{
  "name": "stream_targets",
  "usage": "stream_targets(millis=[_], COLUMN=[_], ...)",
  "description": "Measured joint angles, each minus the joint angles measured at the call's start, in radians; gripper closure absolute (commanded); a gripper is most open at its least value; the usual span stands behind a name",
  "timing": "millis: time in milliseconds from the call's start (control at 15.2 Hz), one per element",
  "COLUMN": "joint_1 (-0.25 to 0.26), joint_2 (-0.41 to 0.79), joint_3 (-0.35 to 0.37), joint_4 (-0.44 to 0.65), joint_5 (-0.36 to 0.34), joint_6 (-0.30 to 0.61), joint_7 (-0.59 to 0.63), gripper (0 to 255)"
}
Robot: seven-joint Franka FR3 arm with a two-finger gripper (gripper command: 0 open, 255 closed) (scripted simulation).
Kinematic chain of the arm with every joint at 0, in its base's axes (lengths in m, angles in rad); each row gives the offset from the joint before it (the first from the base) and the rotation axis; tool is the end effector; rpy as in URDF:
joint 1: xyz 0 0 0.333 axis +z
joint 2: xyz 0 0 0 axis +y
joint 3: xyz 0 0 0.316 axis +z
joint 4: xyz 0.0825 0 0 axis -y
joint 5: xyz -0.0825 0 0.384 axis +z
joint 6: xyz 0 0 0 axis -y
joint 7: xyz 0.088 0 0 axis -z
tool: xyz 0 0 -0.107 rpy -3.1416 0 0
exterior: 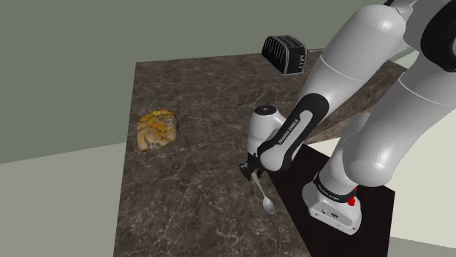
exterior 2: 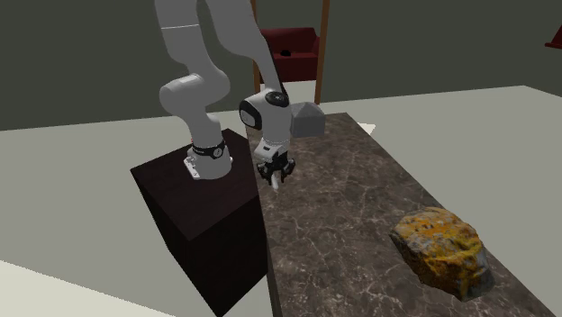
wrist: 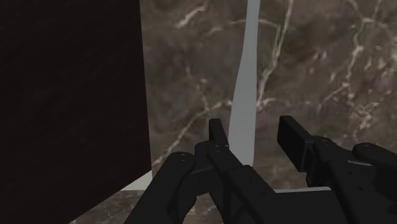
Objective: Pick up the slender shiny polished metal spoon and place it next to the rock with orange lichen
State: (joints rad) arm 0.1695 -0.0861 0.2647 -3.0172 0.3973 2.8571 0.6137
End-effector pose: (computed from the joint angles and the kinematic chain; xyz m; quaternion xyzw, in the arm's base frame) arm 0.2745 0.1000 0.1822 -0.9588 0.2793 0.0493 0.0143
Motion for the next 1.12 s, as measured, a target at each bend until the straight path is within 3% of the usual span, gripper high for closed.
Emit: stream_targets(millis=[462,1122], joint_1=[-0.002,-0.014], joint_2=[-0.01,-0.263], joint_3=[0.0,0.0], joint_4=[-0.001,-0.022], joint_5=[-0.004,-0.046], joint_6=[-0.01,-0.249], joint_7=[0.004,0.048], gripper=[255,255])
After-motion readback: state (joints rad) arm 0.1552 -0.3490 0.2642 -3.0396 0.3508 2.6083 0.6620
